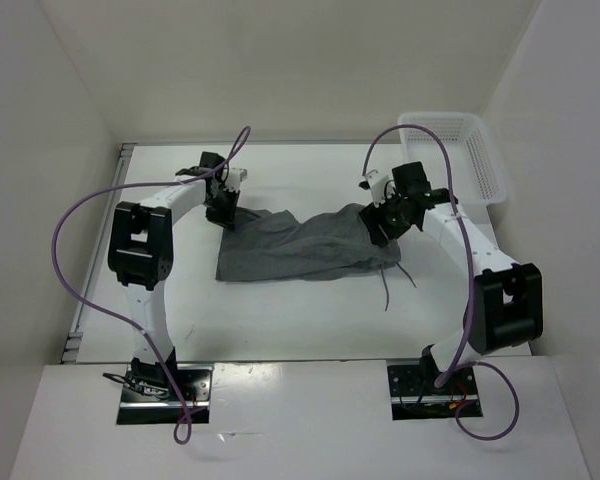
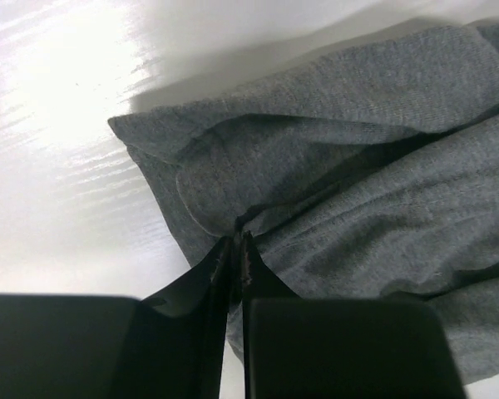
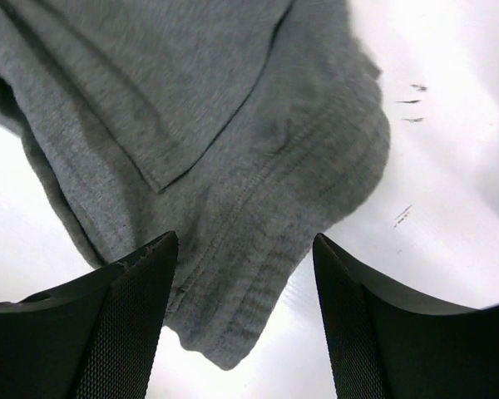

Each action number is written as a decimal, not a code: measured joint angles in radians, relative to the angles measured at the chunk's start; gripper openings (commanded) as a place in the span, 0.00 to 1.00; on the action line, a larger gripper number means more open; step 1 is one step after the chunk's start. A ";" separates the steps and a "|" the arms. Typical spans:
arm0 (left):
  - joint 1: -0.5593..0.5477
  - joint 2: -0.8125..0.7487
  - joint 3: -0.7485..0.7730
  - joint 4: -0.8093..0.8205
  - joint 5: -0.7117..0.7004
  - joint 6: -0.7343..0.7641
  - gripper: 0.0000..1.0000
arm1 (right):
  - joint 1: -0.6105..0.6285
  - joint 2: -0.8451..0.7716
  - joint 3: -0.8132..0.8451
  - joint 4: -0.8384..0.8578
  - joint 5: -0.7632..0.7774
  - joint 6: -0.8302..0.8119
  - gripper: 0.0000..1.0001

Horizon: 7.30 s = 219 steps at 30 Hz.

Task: Fold and stack the shorts
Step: Fold the shorts

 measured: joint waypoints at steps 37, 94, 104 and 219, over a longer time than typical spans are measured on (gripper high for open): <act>0.000 -0.062 -0.076 -0.051 0.010 0.002 0.01 | 0.203 -0.117 -0.175 -0.012 0.088 -0.188 0.57; -0.031 -0.222 0.064 -0.096 0.091 0.001 0.91 | 0.232 -0.095 -0.230 0.148 0.211 -0.263 0.00; -0.055 -0.140 -0.084 -0.184 0.136 0.001 0.91 | 0.235 -0.095 -0.230 0.150 0.211 -0.264 0.00; -0.041 -0.492 -0.464 0.055 0.035 0.000 0.60 | 0.403 0.208 -0.019 0.425 0.072 0.086 0.09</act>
